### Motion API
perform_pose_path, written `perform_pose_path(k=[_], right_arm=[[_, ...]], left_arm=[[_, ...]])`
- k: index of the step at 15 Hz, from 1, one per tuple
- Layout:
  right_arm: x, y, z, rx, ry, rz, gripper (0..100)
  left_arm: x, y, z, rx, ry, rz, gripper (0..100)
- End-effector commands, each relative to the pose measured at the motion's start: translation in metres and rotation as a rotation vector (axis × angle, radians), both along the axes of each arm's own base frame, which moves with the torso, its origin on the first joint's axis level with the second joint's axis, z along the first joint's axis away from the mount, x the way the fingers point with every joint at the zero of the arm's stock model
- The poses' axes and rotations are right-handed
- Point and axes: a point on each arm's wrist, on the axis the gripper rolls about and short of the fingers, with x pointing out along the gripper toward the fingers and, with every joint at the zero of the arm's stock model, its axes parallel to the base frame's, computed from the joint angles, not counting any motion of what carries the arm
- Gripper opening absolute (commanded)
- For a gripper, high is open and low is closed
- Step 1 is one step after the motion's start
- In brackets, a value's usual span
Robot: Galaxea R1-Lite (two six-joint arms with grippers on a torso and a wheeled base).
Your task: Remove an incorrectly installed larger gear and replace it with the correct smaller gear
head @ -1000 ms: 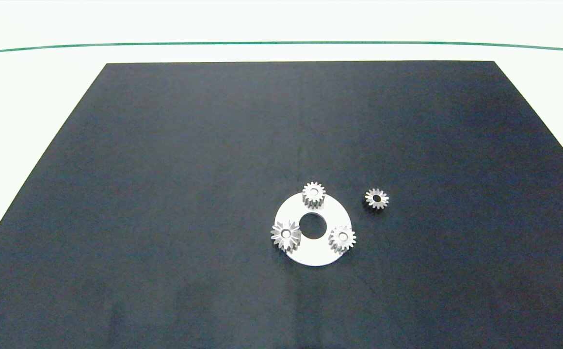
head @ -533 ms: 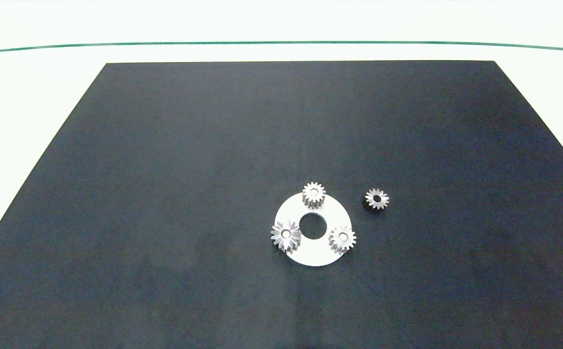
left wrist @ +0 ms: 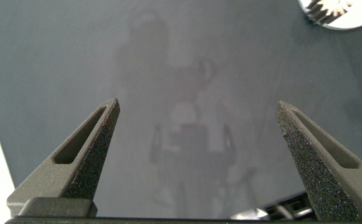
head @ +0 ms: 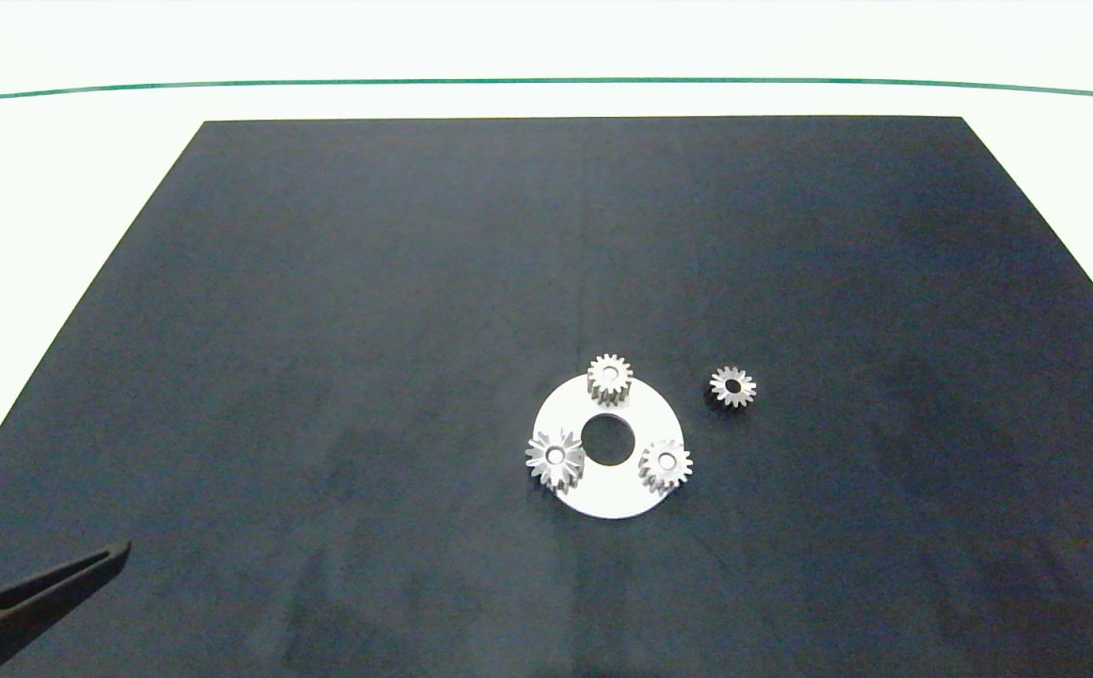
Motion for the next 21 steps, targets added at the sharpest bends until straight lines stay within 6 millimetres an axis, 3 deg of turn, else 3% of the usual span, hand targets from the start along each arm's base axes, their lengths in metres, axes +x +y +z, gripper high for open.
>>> perform_pose_path(k=[1,6,13,21], right_arm=[[0.022,0.001,0.002,0.0,0.06,0.0,100],[0.024,0.0,0.006,0.0,0.052,-0.004,100],[0.026,0.0,0.005,-0.001,0.063,-0.006,100],[0.028,0.0,0.004,-0.001,0.071,-0.006,100]], left_arm=[[0.035,-0.021,-0.006,0.087,0.079,-0.092,100],[0.061,-0.039,-0.01,0.298,0.071,-0.232,100],[0.092,-0.079,-0.003,0.383,0.081,-0.36,100],[0.122,-0.134,-0.015,0.494,0.127,-0.398,100]])
